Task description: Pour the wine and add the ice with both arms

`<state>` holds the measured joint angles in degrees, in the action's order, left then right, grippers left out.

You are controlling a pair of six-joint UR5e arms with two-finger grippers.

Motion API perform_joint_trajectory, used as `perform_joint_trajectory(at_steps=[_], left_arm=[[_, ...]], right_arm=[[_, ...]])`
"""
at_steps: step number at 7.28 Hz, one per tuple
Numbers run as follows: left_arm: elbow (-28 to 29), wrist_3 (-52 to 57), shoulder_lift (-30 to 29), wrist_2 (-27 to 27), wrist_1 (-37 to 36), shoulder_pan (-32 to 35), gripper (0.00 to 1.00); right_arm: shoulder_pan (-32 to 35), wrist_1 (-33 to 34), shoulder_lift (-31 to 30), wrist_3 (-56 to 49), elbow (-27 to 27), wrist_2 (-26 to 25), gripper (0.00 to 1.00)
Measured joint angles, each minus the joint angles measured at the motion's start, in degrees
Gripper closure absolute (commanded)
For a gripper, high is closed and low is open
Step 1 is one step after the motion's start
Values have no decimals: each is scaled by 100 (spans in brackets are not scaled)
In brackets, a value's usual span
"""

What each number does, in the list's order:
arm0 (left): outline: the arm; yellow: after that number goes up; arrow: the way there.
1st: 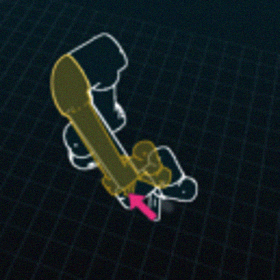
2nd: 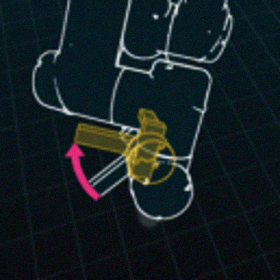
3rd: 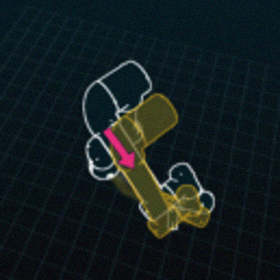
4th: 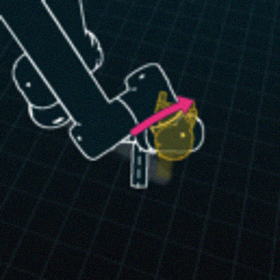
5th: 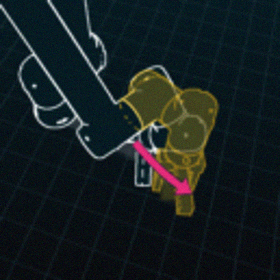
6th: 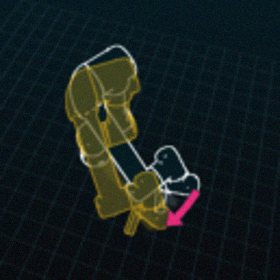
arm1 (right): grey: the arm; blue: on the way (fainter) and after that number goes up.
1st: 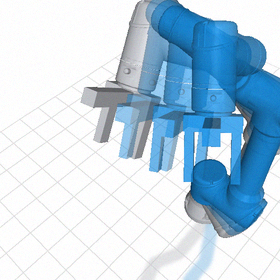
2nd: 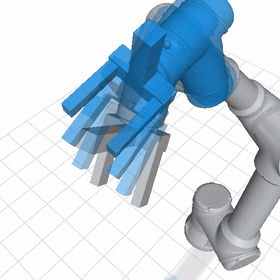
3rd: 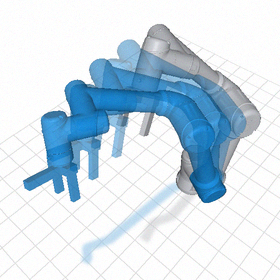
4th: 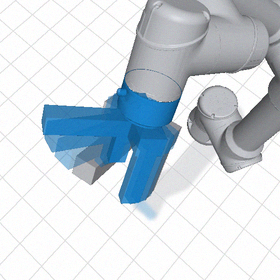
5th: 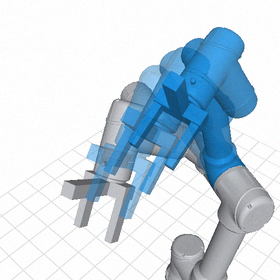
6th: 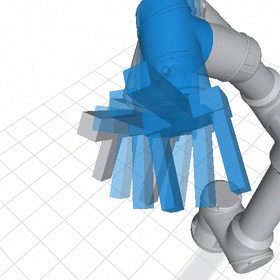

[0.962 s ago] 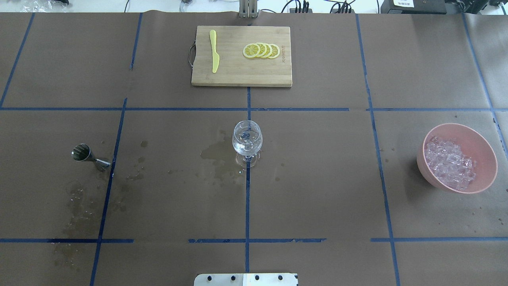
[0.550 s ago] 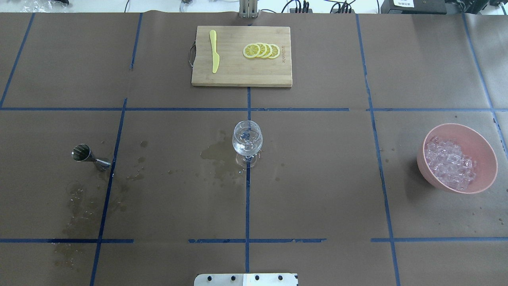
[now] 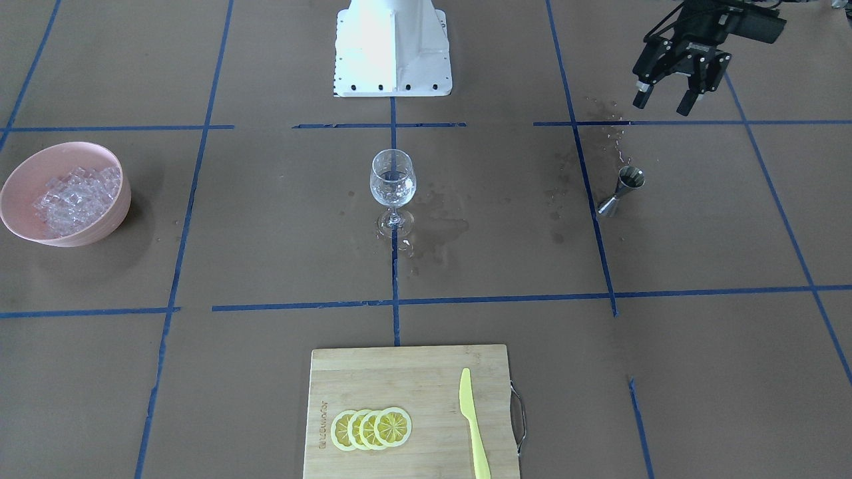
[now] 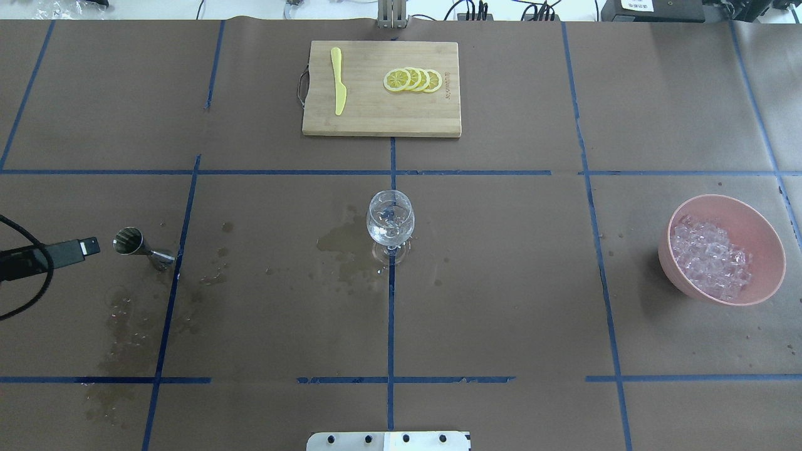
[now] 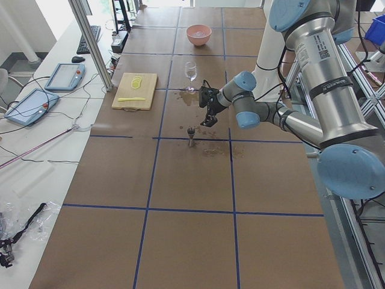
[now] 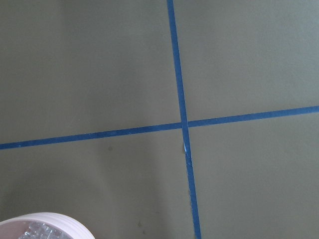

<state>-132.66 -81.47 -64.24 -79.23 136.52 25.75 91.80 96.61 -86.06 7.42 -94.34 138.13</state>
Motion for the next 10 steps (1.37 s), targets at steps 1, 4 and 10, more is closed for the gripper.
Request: perform_joint_trajectory(at_steps=[1,4,10], left_arm=[[8,-456,39,869,-193,-676,0],[554,-1557,-78,3155,-1011,-2004,0],[2458,-1767,-1426,5122,-1323,-2310,1]], right_arm=[[-9,-2,10,3,-43,69,0],[-126,-8,191,229,-137,140,0],[-272,-11,301,382,-207,161,0]])
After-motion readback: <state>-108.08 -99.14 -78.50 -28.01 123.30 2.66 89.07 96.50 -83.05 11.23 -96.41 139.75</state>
